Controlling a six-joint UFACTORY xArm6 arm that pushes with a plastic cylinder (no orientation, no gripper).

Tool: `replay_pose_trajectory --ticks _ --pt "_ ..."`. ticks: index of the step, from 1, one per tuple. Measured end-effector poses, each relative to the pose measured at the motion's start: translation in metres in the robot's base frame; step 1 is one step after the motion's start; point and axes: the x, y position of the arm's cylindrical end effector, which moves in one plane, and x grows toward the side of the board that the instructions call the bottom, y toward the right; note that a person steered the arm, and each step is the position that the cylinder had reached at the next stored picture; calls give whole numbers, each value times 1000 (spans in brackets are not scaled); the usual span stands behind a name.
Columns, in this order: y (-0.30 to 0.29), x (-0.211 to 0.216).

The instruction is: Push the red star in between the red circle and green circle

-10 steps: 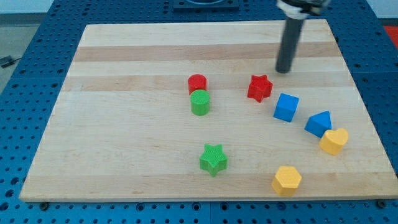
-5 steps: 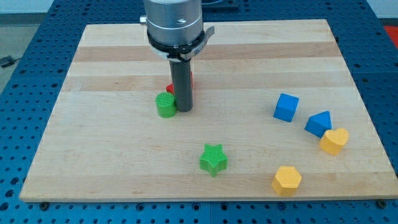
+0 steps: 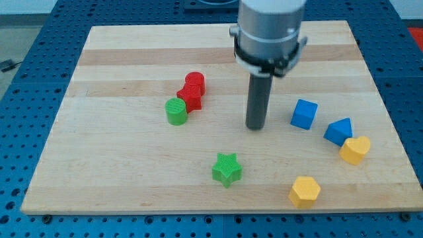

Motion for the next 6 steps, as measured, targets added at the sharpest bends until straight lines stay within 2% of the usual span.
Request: replay_pose_trajectory --ticks 1,2,3,4,5,6 --pt "11 35" --pt "30 37" --pt "21 58" --pt "-17 97" --pt "-94 103" --pt "-154 77"
